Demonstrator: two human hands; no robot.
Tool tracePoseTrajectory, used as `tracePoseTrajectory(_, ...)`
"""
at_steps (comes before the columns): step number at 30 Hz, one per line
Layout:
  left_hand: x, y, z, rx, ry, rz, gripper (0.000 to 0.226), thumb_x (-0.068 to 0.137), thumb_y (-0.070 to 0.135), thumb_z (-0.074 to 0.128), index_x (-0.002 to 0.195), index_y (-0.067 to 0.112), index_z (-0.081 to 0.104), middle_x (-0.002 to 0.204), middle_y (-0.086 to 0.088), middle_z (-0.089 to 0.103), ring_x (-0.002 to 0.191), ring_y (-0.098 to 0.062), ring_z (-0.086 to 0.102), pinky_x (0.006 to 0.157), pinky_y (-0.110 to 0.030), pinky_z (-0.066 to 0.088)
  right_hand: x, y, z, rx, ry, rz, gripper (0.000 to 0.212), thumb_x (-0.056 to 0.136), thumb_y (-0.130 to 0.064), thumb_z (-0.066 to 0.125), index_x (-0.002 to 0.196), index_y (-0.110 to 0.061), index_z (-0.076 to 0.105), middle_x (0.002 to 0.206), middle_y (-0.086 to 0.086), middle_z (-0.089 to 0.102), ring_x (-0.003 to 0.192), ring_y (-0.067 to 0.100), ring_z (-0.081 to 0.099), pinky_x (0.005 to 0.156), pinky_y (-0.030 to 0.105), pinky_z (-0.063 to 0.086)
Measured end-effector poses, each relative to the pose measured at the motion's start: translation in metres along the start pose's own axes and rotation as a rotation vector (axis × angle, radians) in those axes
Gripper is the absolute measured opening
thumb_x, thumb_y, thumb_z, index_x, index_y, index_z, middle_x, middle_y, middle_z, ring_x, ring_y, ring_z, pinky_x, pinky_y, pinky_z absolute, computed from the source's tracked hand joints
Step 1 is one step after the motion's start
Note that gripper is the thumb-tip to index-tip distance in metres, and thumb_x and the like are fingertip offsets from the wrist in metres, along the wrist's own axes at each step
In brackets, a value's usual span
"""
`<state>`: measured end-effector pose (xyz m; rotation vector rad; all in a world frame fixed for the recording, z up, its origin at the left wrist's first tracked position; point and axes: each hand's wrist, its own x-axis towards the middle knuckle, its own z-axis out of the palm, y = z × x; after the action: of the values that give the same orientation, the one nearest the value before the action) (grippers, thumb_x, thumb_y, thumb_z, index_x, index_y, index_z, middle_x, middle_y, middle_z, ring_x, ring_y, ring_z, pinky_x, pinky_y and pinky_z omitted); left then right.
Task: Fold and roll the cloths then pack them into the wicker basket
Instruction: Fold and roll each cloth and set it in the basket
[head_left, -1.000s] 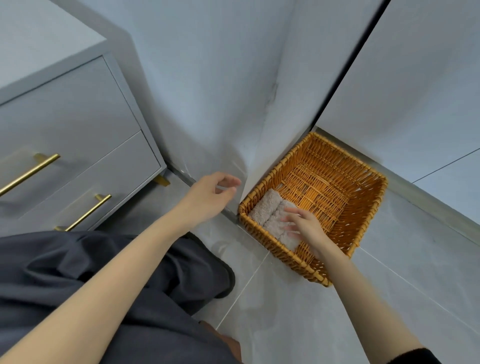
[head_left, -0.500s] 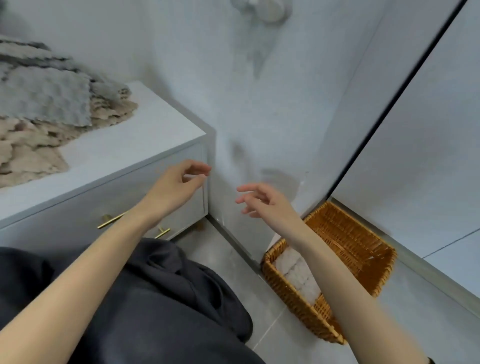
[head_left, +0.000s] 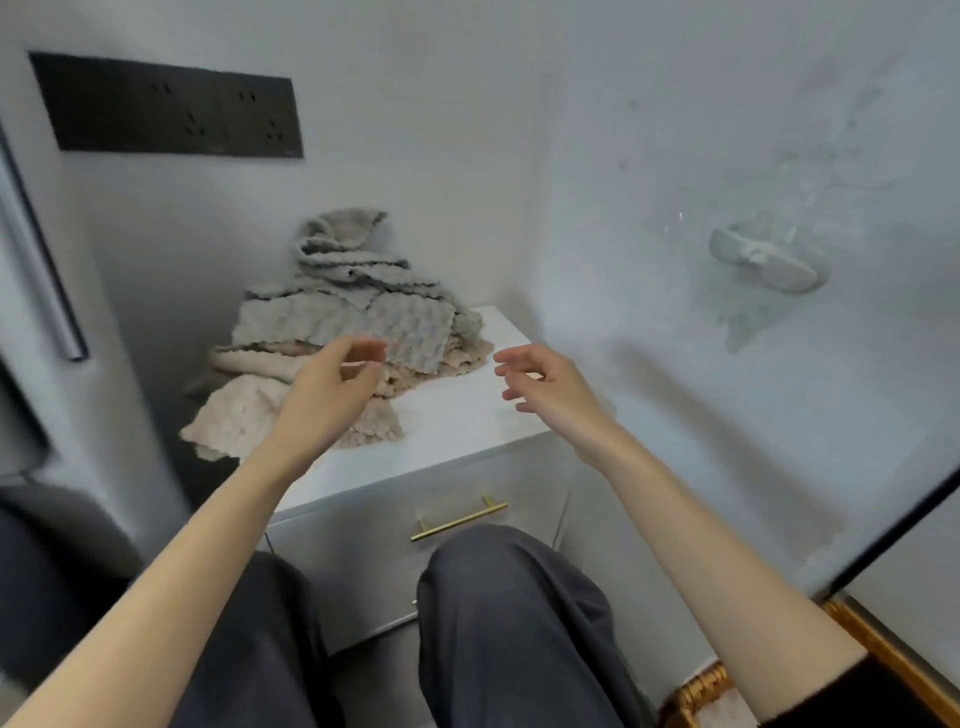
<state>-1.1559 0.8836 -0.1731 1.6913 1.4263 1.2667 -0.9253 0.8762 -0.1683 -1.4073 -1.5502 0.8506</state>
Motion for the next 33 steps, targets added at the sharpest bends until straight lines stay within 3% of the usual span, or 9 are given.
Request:
tracePoseTrajectory(4, 0.014, -0.017, -0.024, 0.174, 0.064, 0.037, 0.034, 0.095, 0.017, 0.051, 0.129, 0.019, 0.054, 0.129, 0.003, 0.056, 0.117, -0.010, 0.050, 0.089, -0.022, 0.042, 0.041, -0.011, 0.038, -0.053, -0.045, -0.021, 0.024, 0.094, -0.015, 0.049, 0.111, -0.026, 0.060, 0.121, -0.006, 0.059, 0.099, 0.014, 0.057, 0.088, 0.029, 0.047)
tracePoseTrajectory(7, 0.031, -0.028, -0.034, 0.322, 0.074, 0.081, 0.042, 0.095, 0.019, 0.052, 0.136, 0.018, 0.049, 0.139, -0.001, 0.049, 0.131, -0.015, 0.040, 0.105, -0.027, 0.030, 0.072, -0.021, 0.063, -0.109, -0.044, -0.076, 0.028, 0.093, -0.012, 0.050, 0.118, -0.021, 0.059, 0.120, -0.007, 0.057, 0.099, 0.007, 0.052, 0.085, 0.024, 0.041)
tracePoseTrajectory(11, 0.061, -0.041, -0.034, 0.432, 0.063, 0.120, 0.044, 0.095, 0.019, 0.051, 0.138, 0.013, 0.048, 0.144, -0.004, 0.046, 0.136, -0.019, 0.036, 0.113, -0.033, 0.025, 0.110, -0.033, 0.089, -0.207, -0.011, -0.182, 0.030, 0.094, -0.013, 0.049, 0.121, -0.024, 0.056, 0.115, -0.007, 0.056, 0.071, 0.008, 0.056, 0.059, 0.015, 0.043)
tracePoseTrajectory(14, 0.082, -0.053, -0.030, 0.473, 0.074, 0.126, 0.046, 0.095, 0.021, 0.050, 0.140, 0.012, 0.045, 0.146, -0.004, 0.044, 0.137, -0.019, 0.034, 0.115, -0.032, 0.021, 0.139, -0.040, 0.106, -0.262, 0.014, -0.290, 0.032, 0.093, -0.016, 0.052, 0.124, -0.026, 0.056, 0.128, -0.007, 0.054, 0.095, 0.010, 0.056, 0.079, 0.018, 0.040)
tracePoseTrajectory(19, 0.105, -0.071, -0.024, 0.544, 0.054, 0.119, 0.050, 0.097, 0.025, 0.049, 0.145, 0.016, 0.039, 0.153, -0.002, 0.033, 0.144, -0.019, 0.020, 0.119, -0.038, 0.016, 0.177, -0.051, 0.130, -0.376, 0.026, -0.396, 0.037, 0.093, -0.028, 0.055, 0.130, -0.031, 0.052, 0.133, -0.002, 0.051, 0.123, 0.017, 0.044, 0.093, 0.026, 0.034)
tracePoseTrajectory(24, 0.113, -0.082, -0.030, 0.580, 0.040, 0.129, 0.053, 0.098, 0.028, 0.047, 0.148, 0.019, 0.032, 0.156, 0.001, 0.025, 0.146, -0.018, 0.011, 0.120, -0.036, 0.011, 0.205, -0.067, 0.152, -0.561, 0.135, -0.414, 0.033, 0.089, -0.042, 0.059, 0.120, -0.032, 0.063, 0.126, 0.001, 0.058, 0.120, 0.024, 0.044, 0.094, 0.038, 0.041)
tracePoseTrajectory(27, 0.113, -0.081, -0.036, 0.572, 0.044, 0.116, 0.053, 0.098, 0.028, 0.046, 0.148, 0.019, 0.032, 0.157, 0.002, 0.023, 0.146, -0.017, 0.010, 0.120, -0.035, 0.009, 0.214, -0.075, 0.155, -0.382, 0.146, -0.274, 0.021, 0.088, -0.038, 0.060, 0.093, -0.023, 0.074, 0.102, -0.002, 0.069, 0.103, 0.022, 0.058, 0.085, 0.036, 0.048)
tracePoseTrajectory(29, 0.111, -0.078, -0.036, 0.566, 0.046, 0.122, 0.053, 0.099, 0.028, 0.045, 0.149, 0.019, 0.031, 0.157, 0.002, 0.022, 0.146, -0.017, 0.010, 0.120, -0.035, 0.009, 0.216, -0.080, 0.149, -0.114, 0.174, -0.148, 0.024, 0.087, -0.032, 0.060, 0.068, -0.018, 0.061, 0.068, -0.004, 0.058, 0.072, 0.018, 0.054, 0.063, 0.029, 0.042)
tracePoseTrajectory(33, 0.104, -0.067, -0.031, 0.501, 0.059, 0.151, 0.054, 0.099, 0.024, 0.046, 0.149, 0.020, 0.028, 0.157, 0.003, 0.021, 0.146, -0.015, 0.009, 0.119, -0.032, 0.009, 0.214, -0.091, 0.115, 0.174, 0.366, -0.051, 0.026, 0.095, -0.029, 0.050, 0.073, -0.019, 0.041, 0.068, -0.007, 0.042, 0.063, 0.012, 0.039, 0.066, 0.031, 0.033)
